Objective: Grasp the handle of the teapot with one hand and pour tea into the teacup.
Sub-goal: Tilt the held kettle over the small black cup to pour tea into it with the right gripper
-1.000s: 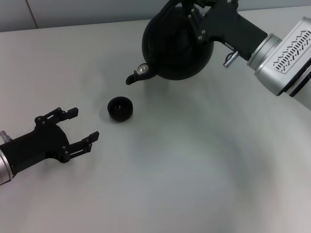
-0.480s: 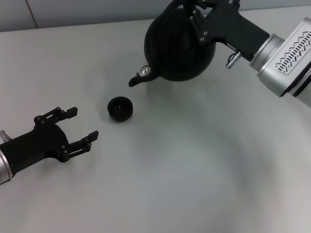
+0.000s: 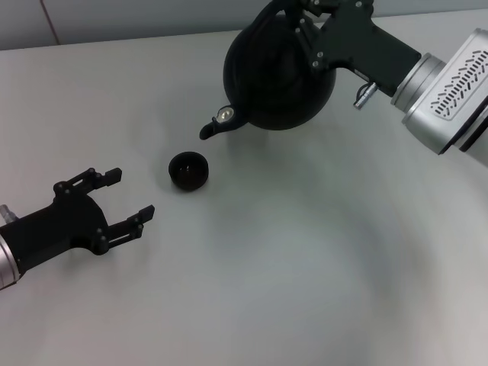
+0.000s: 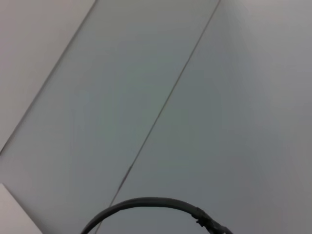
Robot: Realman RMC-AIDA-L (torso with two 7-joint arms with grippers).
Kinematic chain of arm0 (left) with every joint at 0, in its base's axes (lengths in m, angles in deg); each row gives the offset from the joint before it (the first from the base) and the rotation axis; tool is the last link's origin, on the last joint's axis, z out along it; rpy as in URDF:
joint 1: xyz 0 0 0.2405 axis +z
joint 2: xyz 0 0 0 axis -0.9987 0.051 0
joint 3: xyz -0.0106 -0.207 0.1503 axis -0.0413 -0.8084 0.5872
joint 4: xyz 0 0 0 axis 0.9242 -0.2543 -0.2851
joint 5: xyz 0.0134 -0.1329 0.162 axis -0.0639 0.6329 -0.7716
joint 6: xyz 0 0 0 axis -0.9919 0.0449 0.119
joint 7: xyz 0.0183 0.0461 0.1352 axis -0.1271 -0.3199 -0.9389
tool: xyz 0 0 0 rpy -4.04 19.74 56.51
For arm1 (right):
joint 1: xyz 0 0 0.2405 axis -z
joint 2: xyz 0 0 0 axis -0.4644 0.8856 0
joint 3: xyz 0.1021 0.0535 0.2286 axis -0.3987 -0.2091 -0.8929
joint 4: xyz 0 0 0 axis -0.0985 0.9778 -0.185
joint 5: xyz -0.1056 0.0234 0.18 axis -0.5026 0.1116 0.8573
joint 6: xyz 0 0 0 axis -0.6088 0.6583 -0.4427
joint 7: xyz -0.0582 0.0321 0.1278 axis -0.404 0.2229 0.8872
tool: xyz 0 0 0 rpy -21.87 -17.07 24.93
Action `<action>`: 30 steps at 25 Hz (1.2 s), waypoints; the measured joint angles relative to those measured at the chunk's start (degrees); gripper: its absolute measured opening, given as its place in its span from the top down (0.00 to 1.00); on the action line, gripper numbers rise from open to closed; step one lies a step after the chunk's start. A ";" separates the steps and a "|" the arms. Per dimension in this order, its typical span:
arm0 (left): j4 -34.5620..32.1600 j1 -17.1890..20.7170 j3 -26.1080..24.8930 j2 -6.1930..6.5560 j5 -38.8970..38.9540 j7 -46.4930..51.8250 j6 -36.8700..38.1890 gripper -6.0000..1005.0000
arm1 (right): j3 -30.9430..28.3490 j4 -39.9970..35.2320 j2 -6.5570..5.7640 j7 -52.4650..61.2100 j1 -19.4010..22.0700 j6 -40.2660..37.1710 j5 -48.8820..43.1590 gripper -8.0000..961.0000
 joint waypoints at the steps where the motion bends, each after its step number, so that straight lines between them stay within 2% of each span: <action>1: 0.00 0.00 0.00 0.00 0.00 0.00 0.00 0.20 | 0.24 -0.14 0.00 0.00 0.02 0.01 0.00 0.90; 19: 0.00 -0.15 -0.13 0.09 0.00 0.00 0.01 0.20 | 1.42 -2.67 0.00 0.50 0.52 0.12 0.00 0.90; 30: 0.08 -0.17 -0.14 0.00 0.00 0.00 -0.08 0.20 | 5.09 -6.53 0.14 3.61 1.93 1.20 0.09 0.90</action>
